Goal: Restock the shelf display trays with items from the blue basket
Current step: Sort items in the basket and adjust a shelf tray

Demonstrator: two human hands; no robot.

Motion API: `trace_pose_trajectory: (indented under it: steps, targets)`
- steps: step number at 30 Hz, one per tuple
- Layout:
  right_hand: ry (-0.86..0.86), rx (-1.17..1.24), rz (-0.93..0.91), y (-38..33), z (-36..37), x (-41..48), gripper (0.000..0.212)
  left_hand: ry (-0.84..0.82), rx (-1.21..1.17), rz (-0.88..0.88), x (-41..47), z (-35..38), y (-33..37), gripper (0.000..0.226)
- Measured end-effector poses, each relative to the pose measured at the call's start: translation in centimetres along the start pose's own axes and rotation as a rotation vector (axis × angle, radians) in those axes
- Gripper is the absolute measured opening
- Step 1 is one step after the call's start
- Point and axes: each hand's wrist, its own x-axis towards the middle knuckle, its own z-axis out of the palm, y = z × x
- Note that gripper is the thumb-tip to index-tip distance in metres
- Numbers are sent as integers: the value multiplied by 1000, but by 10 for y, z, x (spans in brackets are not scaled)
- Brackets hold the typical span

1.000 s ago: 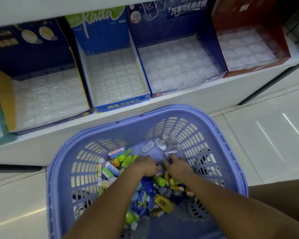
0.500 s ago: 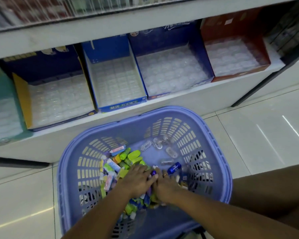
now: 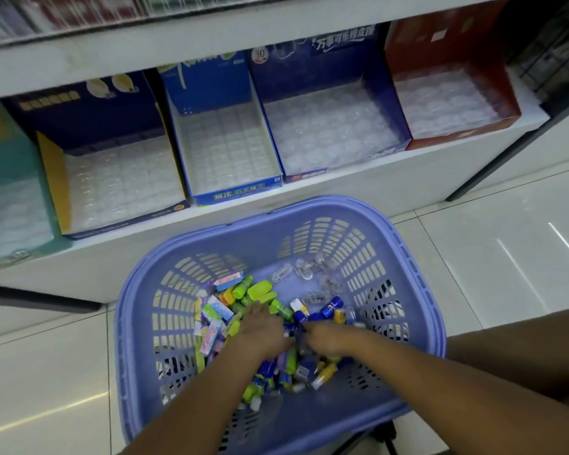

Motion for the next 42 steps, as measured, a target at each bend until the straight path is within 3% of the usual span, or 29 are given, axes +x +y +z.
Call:
trace_pose_trajectory:
  steps: [4, 6, 8, 10, 13, 17, 21, 23, 25, 28, 32, 34, 38, 42]
  targets:
    - [265, 2, 61, 13, -26, 23, 24, 8, -109, 16, 15, -9, -4, 36]
    - [411, -14, 87, 21, -32, 37, 12, 152, -169, 4, 25, -18, -6, 25]
    - [478, -84, 112, 28, -34, 51, 27, 357, -218, -15, 43, -28, -10, 24]
    - [441, -217, 141, 36, -30, 68, 37, 450, -294, -55, 62, -34, -13, 30]
    - [419, -312, 135, 42, -23, 86, 33, 433, -308, -127, 88, -26, -14, 42]
    - [413, -197, 162, 46, -31, 88, 22, 440, -321, -224, 104, -6, -9, 44]
    - [230, -63, 176, 29, -65, 59, 15, 477, -353, -285, 108, -6, -7, 47]
    - [202, 107, 67, 21, -87, 32, 5, 498, -456, -283, 102, -10, -6, 40]
    - [145, 327, -54, 14, -106, -3, 17, 530, -684, -271, 87, -18, -3, 29]
    - [-19, 760, -279, 4, -123, -58, 12, 510, -1017, -118, 55, -35, 7, 14]
    - [-38, 1155, -661, 6, -155, -121, 21, 312, -1707, 154, 5, -60, 28, 27]
    - [57, 1244, -752, 18, -170, -147, 33, 272, -1826, 337, -18, -78, 37, 27]
    - [515, 1253, -811, 49, -194, -175, 32, 253, -1988, 566, -57, -124, 50, 40]
    - [992, 1230, -523, 69, -224, -170, 35, 260, -2074, 654, -77, -162, 60, 40]
